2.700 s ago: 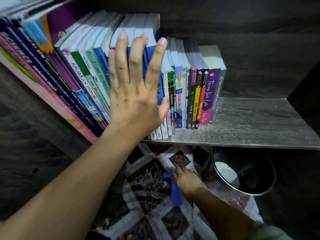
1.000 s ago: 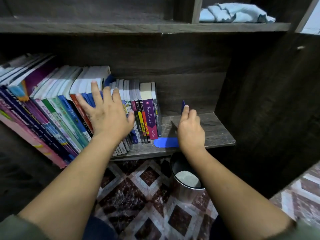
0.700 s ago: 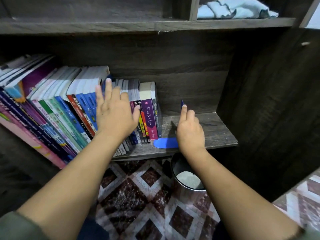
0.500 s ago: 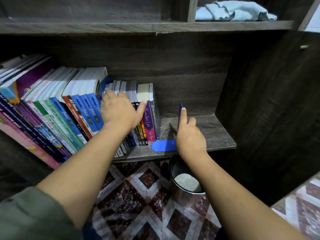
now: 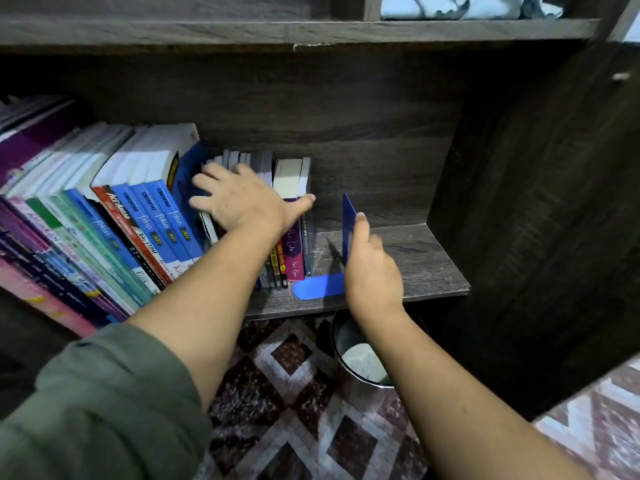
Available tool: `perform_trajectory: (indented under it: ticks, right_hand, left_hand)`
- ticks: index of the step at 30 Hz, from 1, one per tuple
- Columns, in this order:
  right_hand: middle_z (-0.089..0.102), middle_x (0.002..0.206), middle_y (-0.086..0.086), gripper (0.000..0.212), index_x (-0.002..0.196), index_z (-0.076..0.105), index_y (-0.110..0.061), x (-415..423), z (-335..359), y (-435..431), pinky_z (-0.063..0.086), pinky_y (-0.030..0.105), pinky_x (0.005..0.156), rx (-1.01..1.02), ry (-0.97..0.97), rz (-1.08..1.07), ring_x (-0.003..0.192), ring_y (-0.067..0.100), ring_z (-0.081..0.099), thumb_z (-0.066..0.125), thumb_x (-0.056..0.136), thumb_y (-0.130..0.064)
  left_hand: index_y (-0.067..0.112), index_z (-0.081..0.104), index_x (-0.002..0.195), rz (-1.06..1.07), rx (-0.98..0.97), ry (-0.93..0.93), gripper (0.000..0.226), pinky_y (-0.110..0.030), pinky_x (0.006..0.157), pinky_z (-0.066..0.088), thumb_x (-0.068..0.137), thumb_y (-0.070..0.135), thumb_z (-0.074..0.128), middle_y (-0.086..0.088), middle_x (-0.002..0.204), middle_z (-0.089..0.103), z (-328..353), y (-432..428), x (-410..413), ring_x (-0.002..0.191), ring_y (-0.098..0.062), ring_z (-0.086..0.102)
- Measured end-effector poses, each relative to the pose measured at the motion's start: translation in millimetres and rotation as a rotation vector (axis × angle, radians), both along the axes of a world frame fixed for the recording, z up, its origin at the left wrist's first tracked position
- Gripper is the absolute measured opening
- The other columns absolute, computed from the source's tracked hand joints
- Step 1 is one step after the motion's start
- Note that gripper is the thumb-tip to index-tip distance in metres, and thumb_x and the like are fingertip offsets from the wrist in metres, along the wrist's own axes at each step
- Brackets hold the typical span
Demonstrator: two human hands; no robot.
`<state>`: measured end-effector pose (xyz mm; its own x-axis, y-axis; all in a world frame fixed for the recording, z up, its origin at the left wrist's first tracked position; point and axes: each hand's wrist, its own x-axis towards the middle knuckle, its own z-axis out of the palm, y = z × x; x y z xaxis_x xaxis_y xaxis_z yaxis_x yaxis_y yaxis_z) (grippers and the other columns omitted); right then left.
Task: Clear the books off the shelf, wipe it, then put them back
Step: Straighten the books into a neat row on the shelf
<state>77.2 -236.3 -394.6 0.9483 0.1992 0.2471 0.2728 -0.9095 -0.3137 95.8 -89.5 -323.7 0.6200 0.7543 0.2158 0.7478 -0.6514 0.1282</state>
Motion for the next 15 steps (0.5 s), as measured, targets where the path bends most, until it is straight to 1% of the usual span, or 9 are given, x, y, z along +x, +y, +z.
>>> perform_trajectory:
  ticks: [2,4,8,10,12,13,15]
  right_hand:
    - [0.054,0.122,0.016,0.074,0.153,-0.003,-0.016,-2,0,-2,0.039,0.033,0.066,0.018,0.042,0.007,0.098,0.032,0.062,0.041,0.096,0.001]
    - [0.058,0.114,0.015,0.083,0.153,-0.009,-0.02,-4,0,-2,0.039,0.034,0.064,0.03,0.072,0.016,0.093,0.031,0.062,0.044,0.094,0.002]
    - [0.061,0.103,0.014,0.088,0.152,-0.014,-0.023,-5,1,1,0.04,0.036,0.065,0.071,0.112,0.047,0.082,0.028,0.055,0.044,0.093,0.003]
    - [0.061,0.099,0.014,0.088,0.152,-0.013,-0.027,-3,0,5,0.043,0.038,0.067,0.102,0.108,0.053,0.085,0.03,0.058,0.043,0.093,0.004]
    - [0.062,0.098,0.015,0.083,0.152,-0.006,-0.033,0,-3,14,0.046,0.042,0.073,0.169,0.126,0.062,0.092,0.034,0.06,0.041,0.093,0.003]
    - [0.063,0.098,0.016,0.078,0.151,0.001,-0.035,3,-6,19,0.047,0.043,0.075,0.224,0.144,0.064,0.093,0.036,0.06,0.041,0.094,0.0]
    - [0.064,0.099,0.018,0.061,0.145,0.021,-0.035,9,-13,29,0.047,0.042,0.077,0.351,0.182,0.058,0.095,0.039,0.059,0.043,0.095,-0.009]
  left_hand:
    - [0.016,0.035,0.143,0.024,-0.061,0.03,0.131,-0.053,0.1,0.031,0.042,0.099,0.049,-0.027,0.148,0.024,5,0,2,0.13,-0.044,0.03]
    - [0.017,0.03,0.146,0.022,-0.095,0.087,0.132,-0.054,0.104,0.03,0.045,0.098,0.05,-0.028,0.148,0.025,10,2,5,0.132,-0.046,0.03]
    - [0.008,0.041,0.14,-0.018,-0.065,0.097,0.131,-0.052,0.101,0.03,0.045,0.097,0.052,-0.028,0.144,0.036,16,3,7,0.13,-0.045,0.034]
    - [0.003,0.039,0.141,-0.027,-0.071,0.115,0.135,-0.054,0.101,0.03,0.045,0.096,0.054,-0.028,0.145,0.036,20,3,8,0.131,-0.045,0.033]
    - [0.002,0.039,0.141,-0.034,-0.077,0.127,0.135,-0.055,0.1,0.031,0.045,0.096,0.055,-0.029,0.145,0.035,22,3,9,0.131,-0.046,0.034]
    - [0.003,0.039,0.141,-0.036,-0.078,0.131,0.135,-0.055,0.099,0.031,0.044,0.096,0.055,-0.029,0.144,0.036,23,3,10,0.13,-0.046,0.034]
    - [0.003,0.039,0.141,-0.036,-0.084,0.136,0.135,-0.055,0.099,0.032,0.043,0.096,0.055,-0.028,0.144,0.036,23,4,10,0.13,-0.046,0.034]
